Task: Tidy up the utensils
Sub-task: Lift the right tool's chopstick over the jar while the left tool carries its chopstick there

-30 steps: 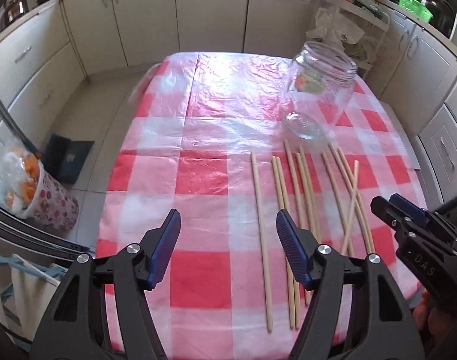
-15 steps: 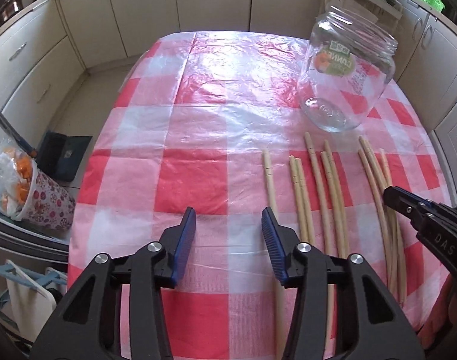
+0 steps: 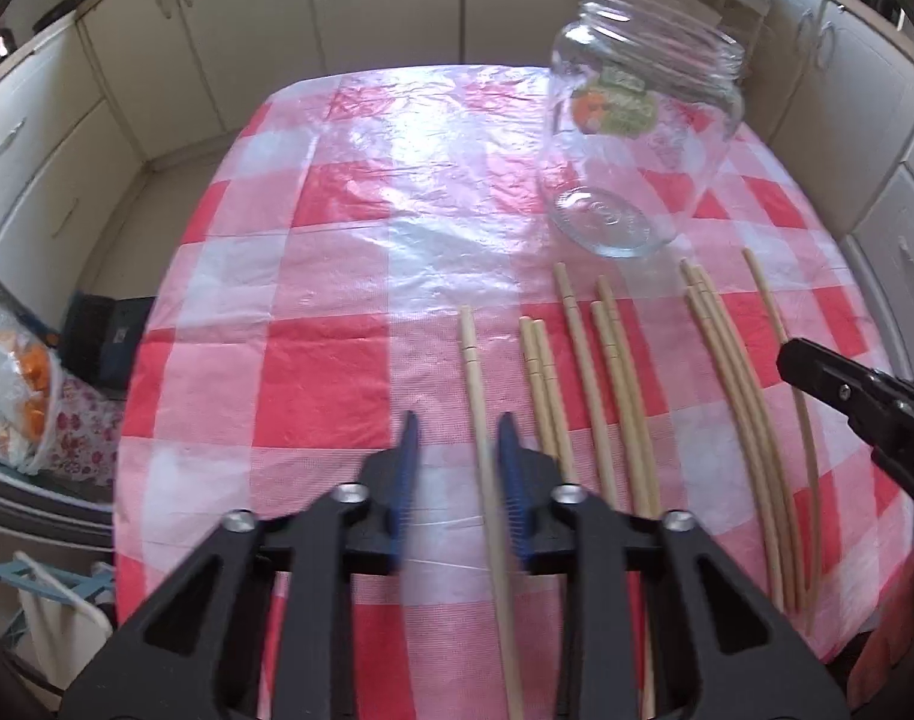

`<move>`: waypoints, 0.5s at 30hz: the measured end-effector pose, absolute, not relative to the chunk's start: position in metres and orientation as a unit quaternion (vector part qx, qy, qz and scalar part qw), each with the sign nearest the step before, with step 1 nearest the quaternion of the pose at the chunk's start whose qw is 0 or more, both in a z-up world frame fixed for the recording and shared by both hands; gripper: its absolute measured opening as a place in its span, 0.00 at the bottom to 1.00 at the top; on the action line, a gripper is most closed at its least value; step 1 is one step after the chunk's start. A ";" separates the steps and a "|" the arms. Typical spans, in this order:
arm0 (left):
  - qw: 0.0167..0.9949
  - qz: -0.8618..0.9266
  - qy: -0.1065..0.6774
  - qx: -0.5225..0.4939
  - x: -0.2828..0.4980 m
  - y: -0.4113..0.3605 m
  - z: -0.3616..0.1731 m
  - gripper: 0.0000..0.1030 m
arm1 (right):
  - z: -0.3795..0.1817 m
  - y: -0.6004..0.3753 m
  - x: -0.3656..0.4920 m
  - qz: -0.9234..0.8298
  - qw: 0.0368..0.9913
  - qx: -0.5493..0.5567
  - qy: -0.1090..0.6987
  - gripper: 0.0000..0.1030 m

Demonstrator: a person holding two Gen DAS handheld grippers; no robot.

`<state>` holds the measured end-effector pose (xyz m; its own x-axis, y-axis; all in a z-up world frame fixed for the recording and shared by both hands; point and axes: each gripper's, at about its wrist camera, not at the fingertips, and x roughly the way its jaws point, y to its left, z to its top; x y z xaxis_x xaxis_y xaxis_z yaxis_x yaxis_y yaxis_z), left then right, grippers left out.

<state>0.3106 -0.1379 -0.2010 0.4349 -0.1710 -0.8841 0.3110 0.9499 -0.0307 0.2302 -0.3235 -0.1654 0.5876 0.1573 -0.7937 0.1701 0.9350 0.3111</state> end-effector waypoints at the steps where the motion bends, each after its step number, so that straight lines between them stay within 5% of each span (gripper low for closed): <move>1: 0.841 -0.161 0.515 0.052 0.310 -0.135 -0.200 0.05 | -0.161 -0.323 0.230 -0.002 0.876 0.181 0.447 0.06; 15: 0.886 -0.222 0.405 -0.052 0.302 -0.081 -0.123 0.05 | -0.072 -0.335 0.238 0.039 0.946 0.199 0.252 0.06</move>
<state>0.3024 -0.0811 -0.1230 0.5739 -0.4356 -0.6935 0.3515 0.8959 -0.2718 0.2378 -0.3346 -0.0721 0.8695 0.1733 -0.4624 0.0273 0.9181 0.3954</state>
